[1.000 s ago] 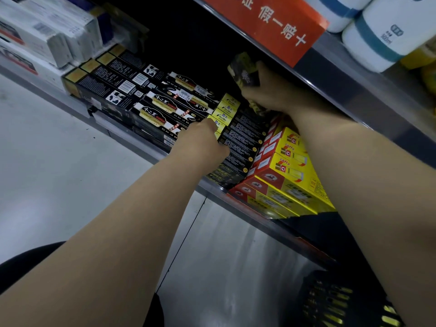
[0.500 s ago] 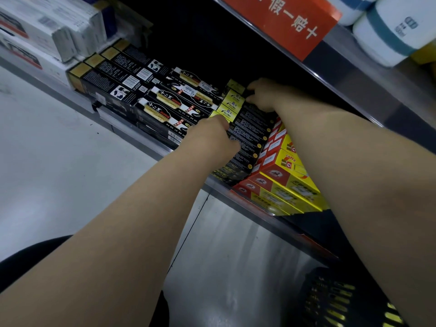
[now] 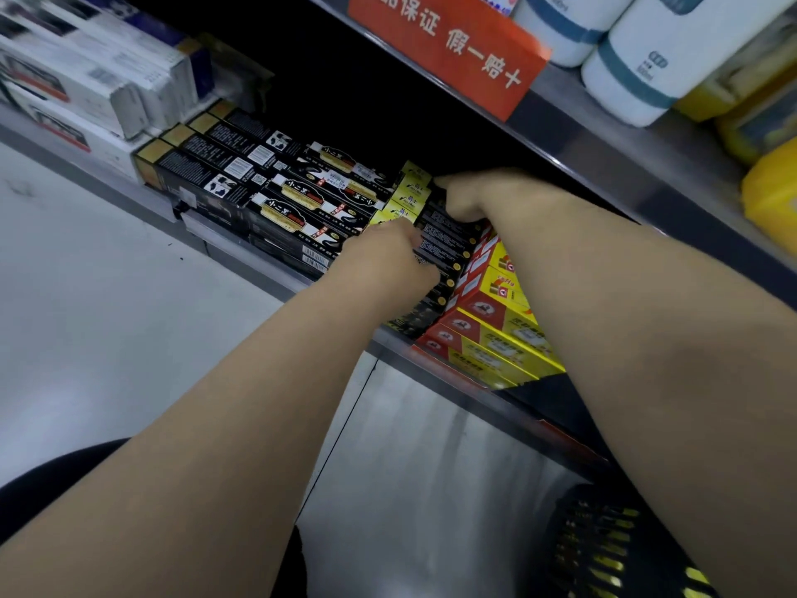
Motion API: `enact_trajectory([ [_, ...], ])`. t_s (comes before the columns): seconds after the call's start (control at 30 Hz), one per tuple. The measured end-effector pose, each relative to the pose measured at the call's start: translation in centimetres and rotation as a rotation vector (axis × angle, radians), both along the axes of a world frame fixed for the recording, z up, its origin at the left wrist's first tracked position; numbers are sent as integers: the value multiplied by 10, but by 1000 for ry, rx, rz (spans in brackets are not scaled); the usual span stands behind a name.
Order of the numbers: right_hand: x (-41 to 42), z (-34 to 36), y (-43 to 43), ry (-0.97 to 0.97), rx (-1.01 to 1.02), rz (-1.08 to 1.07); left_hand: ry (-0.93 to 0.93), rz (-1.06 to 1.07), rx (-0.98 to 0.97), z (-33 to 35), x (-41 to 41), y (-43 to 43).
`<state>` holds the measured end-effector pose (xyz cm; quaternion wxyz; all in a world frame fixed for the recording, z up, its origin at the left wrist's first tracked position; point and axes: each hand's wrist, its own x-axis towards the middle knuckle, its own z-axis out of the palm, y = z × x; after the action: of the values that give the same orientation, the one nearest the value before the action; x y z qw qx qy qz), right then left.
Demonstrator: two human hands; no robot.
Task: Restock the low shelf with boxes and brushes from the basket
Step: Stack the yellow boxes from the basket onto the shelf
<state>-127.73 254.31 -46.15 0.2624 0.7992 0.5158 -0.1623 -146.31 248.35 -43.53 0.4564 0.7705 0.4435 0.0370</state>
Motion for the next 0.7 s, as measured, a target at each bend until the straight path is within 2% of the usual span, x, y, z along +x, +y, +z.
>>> enact_trajectory([
  [0.2, 0, 12, -11, 20, 21, -35, -37, 8, 35, 13, -4, -5],
  [0.37, -25, 41, -32, 289, 286, -105, -80, -20, 51, 26, -5, -13],
  [0.53, -44, 71, -117, 412, 573, 13, -86, -112, 142, 40, -5, -33],
  [0.7, -36, 98, -234, 454, 638, 10, -219, -202, 123, 58, 8, -80],
])
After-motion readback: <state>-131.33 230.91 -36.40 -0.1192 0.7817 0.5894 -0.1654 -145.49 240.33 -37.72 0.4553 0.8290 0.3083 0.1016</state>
